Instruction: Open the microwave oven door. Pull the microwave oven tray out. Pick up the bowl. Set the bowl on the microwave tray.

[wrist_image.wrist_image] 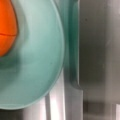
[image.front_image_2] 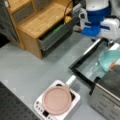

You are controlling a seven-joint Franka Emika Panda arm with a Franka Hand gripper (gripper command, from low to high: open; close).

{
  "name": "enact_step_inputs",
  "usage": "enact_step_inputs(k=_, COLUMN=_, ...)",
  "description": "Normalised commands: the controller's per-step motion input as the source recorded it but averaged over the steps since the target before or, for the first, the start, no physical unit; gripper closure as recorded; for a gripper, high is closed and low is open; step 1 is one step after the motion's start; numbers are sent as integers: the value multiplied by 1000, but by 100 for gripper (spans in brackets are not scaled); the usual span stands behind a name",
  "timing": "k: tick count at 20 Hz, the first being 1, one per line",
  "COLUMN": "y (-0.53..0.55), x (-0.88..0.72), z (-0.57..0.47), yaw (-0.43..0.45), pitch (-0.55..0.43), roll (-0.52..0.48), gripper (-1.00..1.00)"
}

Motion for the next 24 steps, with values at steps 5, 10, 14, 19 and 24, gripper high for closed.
enact_step_inputs(k=5, y=-420, x=634, z=-62, yaw=333, pitch=156, roll=49, gripper=-100)
enact_step_inputs(k=10, y=-282, x=456, z=16, yaw=232, pitch=145, roll=44, gripper=-100)
enact_step_inputs(k=14, y=-232, x=317, z=3, yaw=242, pitch=82, roll=31, gripper=-100)
enact_step_inputs(k=19, y=-295, x=310, z=-43, yaw=265, pitch=52, roll=34, gripper=-100)
enact_step_inputs(k=24, y=-294, x=321, z=-61, yaw=209, pitch=23, roll=41, gripper=-100)
